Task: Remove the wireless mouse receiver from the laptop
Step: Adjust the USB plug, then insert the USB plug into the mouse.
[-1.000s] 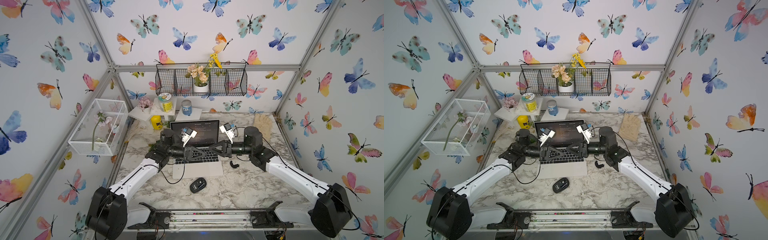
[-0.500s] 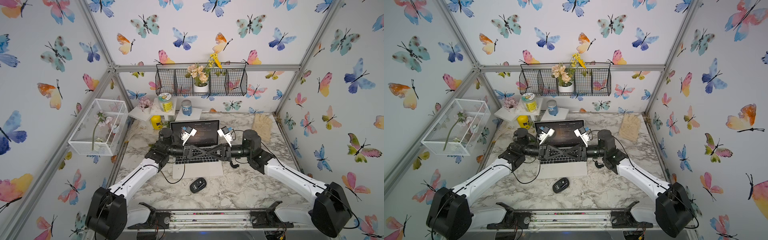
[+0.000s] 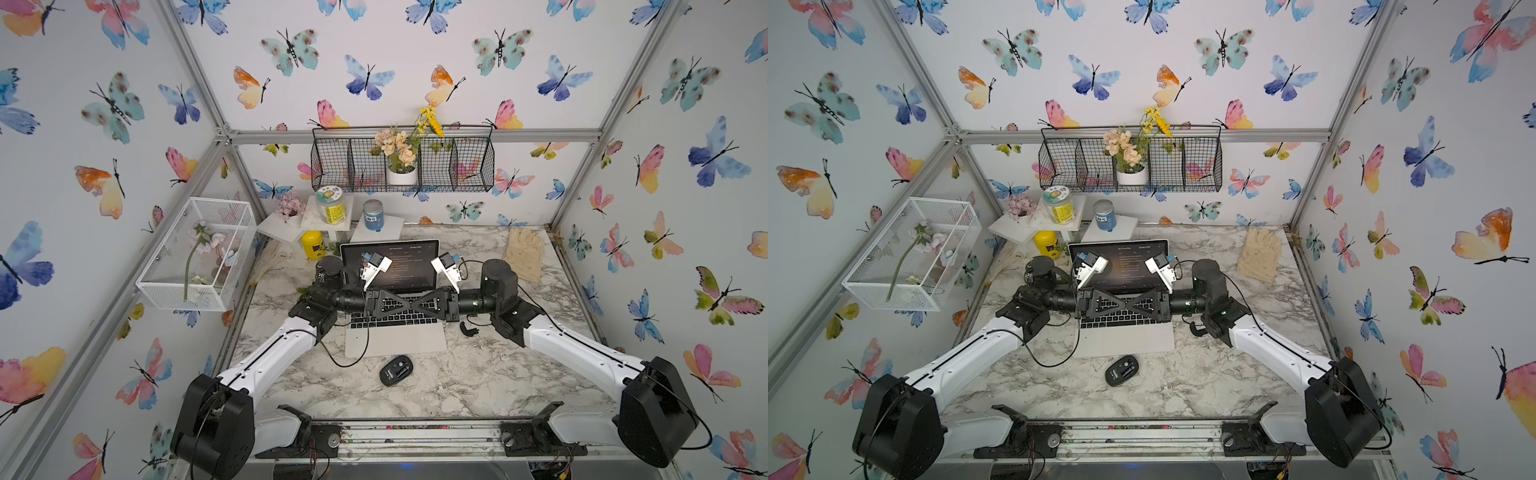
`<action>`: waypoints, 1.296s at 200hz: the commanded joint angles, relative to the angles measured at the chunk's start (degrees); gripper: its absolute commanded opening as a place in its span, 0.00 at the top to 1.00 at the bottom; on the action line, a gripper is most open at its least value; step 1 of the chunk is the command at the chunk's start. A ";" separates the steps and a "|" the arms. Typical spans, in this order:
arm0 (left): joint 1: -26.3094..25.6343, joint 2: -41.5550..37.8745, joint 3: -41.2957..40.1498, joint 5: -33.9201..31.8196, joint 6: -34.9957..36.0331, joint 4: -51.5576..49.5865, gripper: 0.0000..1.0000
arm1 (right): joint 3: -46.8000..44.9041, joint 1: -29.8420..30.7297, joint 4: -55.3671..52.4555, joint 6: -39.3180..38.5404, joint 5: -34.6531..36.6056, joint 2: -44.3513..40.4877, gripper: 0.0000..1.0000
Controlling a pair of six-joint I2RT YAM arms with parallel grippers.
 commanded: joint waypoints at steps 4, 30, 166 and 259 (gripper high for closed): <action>-0.19 -0.26 -0.27 1.64 0.32 0.97 0.87 | -0.17 0.59 2.65 -0.32 -0.07 -0.75 0.98; 0.47 -2.40 0.84 -3.87 6.98 -7.71 0.15 | 0.58 0.58 -2.13 -2.82 3.09 -1.59 0.98; -30.52 -42.58 -39.52 -67.28 15.90 -3.33 0.01 | 5.64 0.76 -37.72 -20.39 17.85 -2.10 0.98; -40.42 -33.78 -44.91 -90.29 18.93 1.64 0.04 | 1.70 0.93 -33.16 -18.19 13.73 -7.60 0.98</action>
